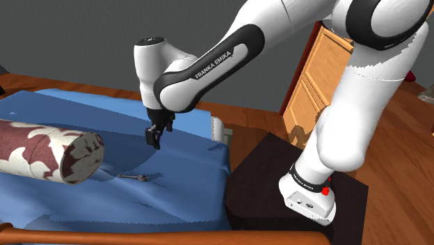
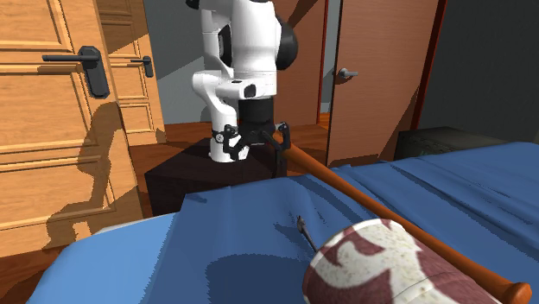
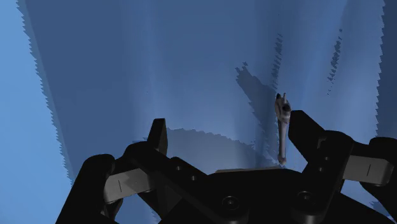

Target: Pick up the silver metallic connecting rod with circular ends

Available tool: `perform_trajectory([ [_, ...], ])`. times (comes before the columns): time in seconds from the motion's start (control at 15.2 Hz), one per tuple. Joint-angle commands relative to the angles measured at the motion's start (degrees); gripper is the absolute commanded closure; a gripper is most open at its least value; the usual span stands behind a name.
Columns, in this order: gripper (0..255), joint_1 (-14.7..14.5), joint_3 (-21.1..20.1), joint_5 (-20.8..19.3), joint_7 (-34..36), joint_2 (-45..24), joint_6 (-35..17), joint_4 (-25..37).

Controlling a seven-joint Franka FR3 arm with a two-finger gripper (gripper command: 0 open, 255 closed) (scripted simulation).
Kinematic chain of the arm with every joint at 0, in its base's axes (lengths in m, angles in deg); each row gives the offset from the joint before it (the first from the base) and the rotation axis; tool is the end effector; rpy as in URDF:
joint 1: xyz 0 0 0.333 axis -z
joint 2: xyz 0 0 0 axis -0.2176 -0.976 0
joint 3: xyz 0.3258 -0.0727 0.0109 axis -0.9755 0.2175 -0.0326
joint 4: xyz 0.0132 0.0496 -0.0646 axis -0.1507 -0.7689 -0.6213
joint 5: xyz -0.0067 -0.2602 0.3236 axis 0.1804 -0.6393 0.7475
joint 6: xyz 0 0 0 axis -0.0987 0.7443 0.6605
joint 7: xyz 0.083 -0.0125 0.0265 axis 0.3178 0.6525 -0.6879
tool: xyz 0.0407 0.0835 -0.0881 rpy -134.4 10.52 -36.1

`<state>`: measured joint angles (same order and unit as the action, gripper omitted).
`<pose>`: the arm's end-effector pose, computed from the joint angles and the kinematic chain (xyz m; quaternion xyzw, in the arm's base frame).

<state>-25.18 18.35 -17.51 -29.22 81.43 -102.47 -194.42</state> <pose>0.4828 0.3063 0.3274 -0.9769 -0.2133 -0.0080 0.0039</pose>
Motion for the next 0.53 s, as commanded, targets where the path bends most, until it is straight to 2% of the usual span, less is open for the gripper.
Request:
perform_trajectory([
  [0.0,0,-1.06,-0.35,-2.07,1.38,-4.19,-1.36,2.47],
  [0.46,0,-6.48,0.19,-8.85,5.43,-18.84,-3.64,13.44],
])
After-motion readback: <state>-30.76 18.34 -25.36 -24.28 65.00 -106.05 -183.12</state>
